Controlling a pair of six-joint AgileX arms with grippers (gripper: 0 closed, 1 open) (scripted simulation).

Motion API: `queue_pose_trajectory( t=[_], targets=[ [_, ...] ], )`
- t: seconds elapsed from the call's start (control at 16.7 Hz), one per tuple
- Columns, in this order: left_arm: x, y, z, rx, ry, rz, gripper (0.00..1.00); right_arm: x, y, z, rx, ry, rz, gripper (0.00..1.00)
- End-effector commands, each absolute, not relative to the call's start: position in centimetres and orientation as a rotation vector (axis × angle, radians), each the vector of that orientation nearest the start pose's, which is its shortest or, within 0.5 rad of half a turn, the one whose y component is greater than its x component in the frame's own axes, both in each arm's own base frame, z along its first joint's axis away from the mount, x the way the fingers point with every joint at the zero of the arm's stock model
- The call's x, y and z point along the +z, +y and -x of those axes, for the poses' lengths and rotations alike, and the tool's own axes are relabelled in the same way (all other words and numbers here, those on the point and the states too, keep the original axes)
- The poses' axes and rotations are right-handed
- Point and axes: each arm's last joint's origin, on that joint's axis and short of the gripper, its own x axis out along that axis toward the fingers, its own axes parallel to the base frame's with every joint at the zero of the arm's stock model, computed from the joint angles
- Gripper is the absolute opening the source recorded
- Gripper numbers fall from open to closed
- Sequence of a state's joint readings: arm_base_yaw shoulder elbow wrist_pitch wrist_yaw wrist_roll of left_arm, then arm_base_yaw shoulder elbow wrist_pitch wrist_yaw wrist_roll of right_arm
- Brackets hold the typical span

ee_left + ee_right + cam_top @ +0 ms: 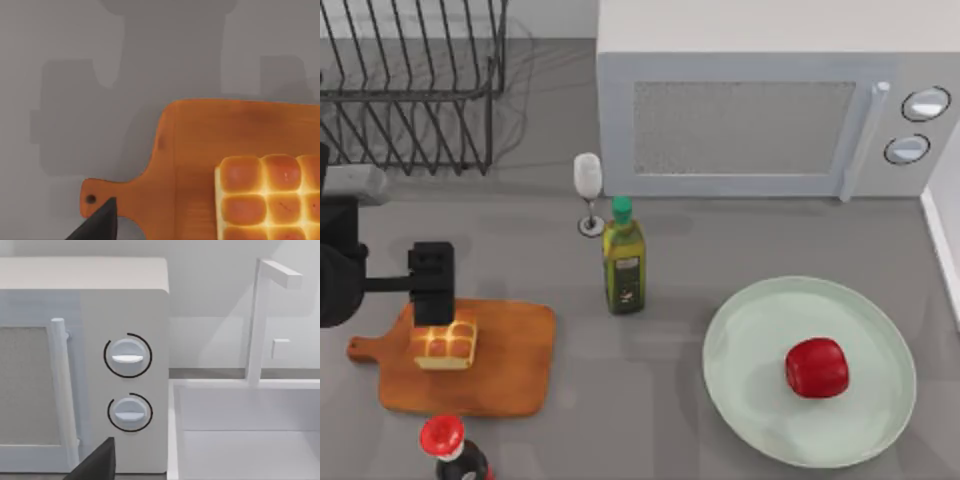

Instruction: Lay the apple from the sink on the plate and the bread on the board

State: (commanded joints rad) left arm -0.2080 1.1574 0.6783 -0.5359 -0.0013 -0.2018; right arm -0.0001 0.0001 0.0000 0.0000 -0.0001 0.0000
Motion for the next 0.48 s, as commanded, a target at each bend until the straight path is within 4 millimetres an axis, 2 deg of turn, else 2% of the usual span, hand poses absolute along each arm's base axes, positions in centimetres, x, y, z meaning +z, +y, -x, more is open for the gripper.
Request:
queue_pose_trajectory(
  t=[0.24, 0.48],
  targets=[
    [20.2, -2.6, -17.0, -0.088, 0.734, 0.084, 1.00, 16.0, -0.1, -10.6, 0.000, 0.000, 0.000, 1.00],
    [19.2, -1.2, -13.3, -0.066, 0.423, 0.064, 1.00, 16.0, -0.1, -10.6, 0.000, 0.000, 0.000, 1.00]
  ],
)
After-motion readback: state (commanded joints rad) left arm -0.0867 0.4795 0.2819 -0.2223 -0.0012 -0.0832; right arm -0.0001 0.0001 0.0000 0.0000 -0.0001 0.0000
